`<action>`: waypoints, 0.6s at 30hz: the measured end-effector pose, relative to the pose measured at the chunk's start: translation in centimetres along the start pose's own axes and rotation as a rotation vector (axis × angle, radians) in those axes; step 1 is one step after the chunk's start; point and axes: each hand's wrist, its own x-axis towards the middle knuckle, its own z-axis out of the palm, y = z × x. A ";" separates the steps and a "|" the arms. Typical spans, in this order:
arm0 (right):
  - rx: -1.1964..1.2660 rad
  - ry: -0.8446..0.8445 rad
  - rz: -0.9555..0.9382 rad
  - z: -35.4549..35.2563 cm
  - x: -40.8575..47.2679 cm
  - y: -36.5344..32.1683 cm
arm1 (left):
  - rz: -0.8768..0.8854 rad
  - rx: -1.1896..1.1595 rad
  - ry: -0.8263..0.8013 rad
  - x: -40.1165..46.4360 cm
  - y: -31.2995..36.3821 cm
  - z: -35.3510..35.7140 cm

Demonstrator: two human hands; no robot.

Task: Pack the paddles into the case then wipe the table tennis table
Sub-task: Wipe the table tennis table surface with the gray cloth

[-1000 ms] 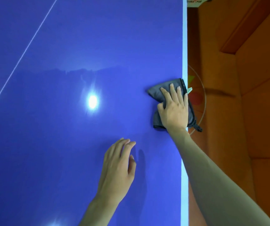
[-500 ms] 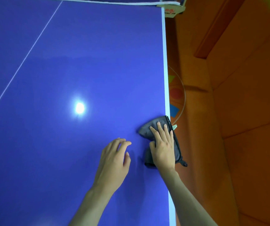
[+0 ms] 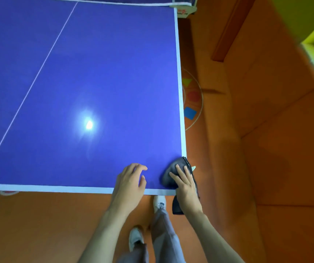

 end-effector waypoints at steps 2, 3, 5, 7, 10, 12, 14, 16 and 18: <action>-0.023 -0.041 -0.073 -0.8 -3.5 0.9 | 0.006 -0.007 -0.011 -1.0 1.3 -0.3; -0.030 -0.084 -0.089 -1.5 -4.9 1.4 | 0.010 -0.006 -0.017 -1.4 2.0 -0.7; -0.030 -0.137 -0.072 -2.9 -6.9 2.2 | 0.007 0.000 -0.016 -2.1 3.3 -1.5; 0.047 -0.141 -0.022 -4.9 -8.2 2.9 | 0.001 0.004 -0.011 -2.6 4.6 -2.0; 0.204 -0.099 0.045 -8.5 -8.7 3.8 | -0.016 0.004 0.002 -3.4 7.4 -2.2; 0.269 -0.093 0.098 -11.2 -8.7 4.2 | -0.026 -0.002 0.001 -3.7 9.8 -1.9; 0.308 -0.091 0.117 -13.9 -8.5 4.6 | -0.035 -0.001 -0.010 -4.0 12.3 -1.4; 0.364 -0.079 0.095 -16.7 -8.3 5.1 | -0.034 0.003 -0.014 -4.1 14.7 -0.9; 0.424 -0.027 0.069 -19.5 -8.0 5.7 | -0.030 0.018 -0.008 -4.0 17.0 -0.3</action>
